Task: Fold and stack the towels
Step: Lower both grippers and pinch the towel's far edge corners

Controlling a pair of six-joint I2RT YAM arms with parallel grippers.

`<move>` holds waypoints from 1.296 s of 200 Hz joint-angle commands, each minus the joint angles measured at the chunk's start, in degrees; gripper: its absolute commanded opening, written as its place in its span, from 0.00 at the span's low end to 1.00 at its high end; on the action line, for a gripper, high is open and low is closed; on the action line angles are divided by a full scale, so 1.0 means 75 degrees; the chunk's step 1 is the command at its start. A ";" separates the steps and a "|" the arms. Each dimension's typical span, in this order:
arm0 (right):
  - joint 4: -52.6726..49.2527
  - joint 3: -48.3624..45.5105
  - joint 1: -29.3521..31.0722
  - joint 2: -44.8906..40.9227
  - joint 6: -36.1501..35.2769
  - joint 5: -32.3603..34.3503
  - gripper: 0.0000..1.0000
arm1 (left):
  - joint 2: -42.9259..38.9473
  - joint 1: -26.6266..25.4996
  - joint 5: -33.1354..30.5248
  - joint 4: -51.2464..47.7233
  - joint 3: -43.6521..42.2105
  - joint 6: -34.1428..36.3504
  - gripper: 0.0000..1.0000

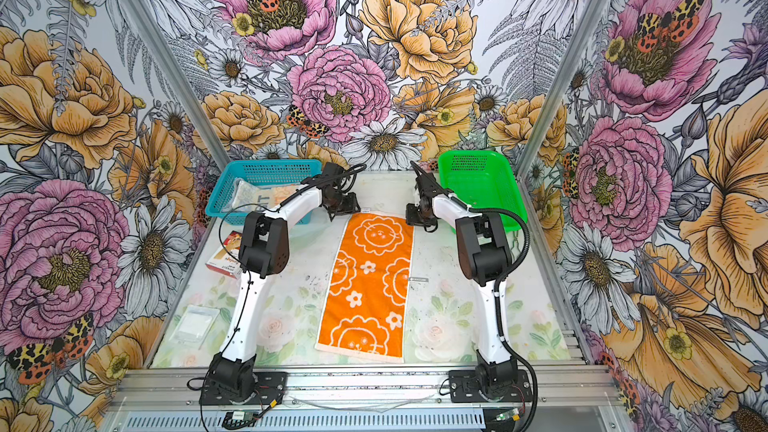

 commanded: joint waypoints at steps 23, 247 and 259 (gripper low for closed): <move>-0.0052 0.0001 -0.0104 0.0013 0.0073 0.0036 0.40 | 0.0017 -0.0045 -0.0136 -0.0177 -0.0006 0.0144 0.37; -0.0063 0.0571 -0.0217 0.0549 0.0075 -0.0415 0.14 | 0.0399 0.0014 0.0083 -0.0684 0.0515 0.0545 0.40; -0.0058 0.0566 -0.0215 0.0529 0.0069 -0.0420 0.11 | 0.0443 0.0004 0.0161 -0.0687 0.0583 0.0511 0.37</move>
